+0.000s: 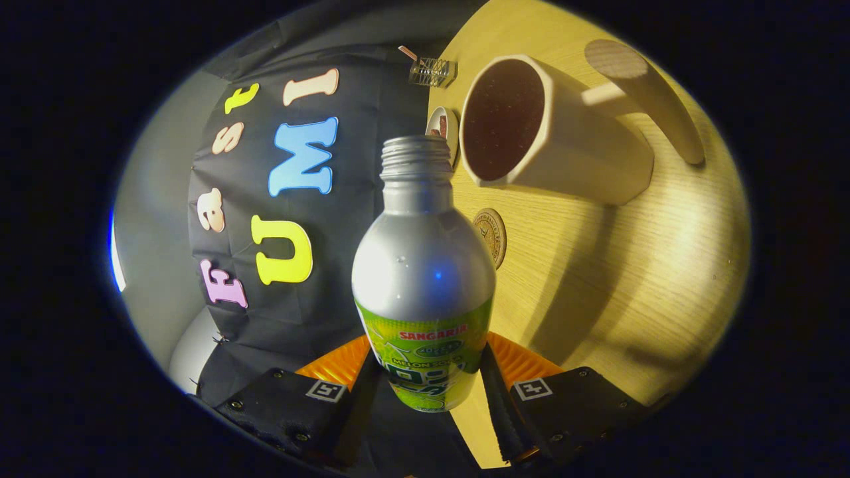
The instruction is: Take the bottle from table, then pour the juice into the cup, finally place the bottle on the coaster
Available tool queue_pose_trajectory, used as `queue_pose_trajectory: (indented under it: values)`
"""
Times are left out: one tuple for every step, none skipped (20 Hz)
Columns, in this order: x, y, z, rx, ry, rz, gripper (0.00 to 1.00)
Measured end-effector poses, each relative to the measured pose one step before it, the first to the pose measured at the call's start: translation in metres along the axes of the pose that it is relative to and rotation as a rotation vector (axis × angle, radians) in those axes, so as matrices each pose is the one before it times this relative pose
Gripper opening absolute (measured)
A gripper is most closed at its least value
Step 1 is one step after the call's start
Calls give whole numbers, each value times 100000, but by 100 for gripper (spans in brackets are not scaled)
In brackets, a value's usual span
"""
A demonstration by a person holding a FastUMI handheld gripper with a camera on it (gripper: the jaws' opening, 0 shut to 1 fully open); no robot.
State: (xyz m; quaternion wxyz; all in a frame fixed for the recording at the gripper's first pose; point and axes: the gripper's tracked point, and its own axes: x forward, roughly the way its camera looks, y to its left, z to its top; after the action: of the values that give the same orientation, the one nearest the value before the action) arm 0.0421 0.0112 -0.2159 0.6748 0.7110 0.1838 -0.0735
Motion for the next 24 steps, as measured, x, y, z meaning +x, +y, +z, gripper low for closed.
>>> queue_pose_trajectory:
  values:
    - [1,97,89,1888,109,347,77]
    - [49,213,69,2124,-287,490,77]
    - [57,144,155,2211,-414,504,77]
    - [51,162,-147,2296,-39,319,77]
    - [164,142,-58,1968,90,252,76]
    - [69,132,-256,1735,600,81,76]
    - [78,115,-120,1435,568,213,76]
    - [-98,91,-117,1581,472,68,76]
    - [-19,80,52,1614,129,-1,76]
    - [117,117,57,1636,-190,144,77]
    - [17,88,-12,1680,26,45,77]
    - [4,109,8,1495,-84,90,76]
    - [100,91,18,1380,-99,173,76]
    - [71,229,-38,1236,203,210,76]
    - [102,77,-56,854,228,16,76]
    - [37,113,-110,714,164,-106,76]
    - [12,166,73,786,-143,263,76]
    - [-55,116,33,918,-117,177,76]
    - [-60,61,108,760,-114,260,76]
    - [-123,52,-207,535,-92,-52,76]
    - [15,-79,37,503,130,-492,76]
    - [-102,-54,-73,246,-132,-454,76]
    - [79,99,129,395,-198,-30,76]
    - [-26,88,63,471,-137,71,76]
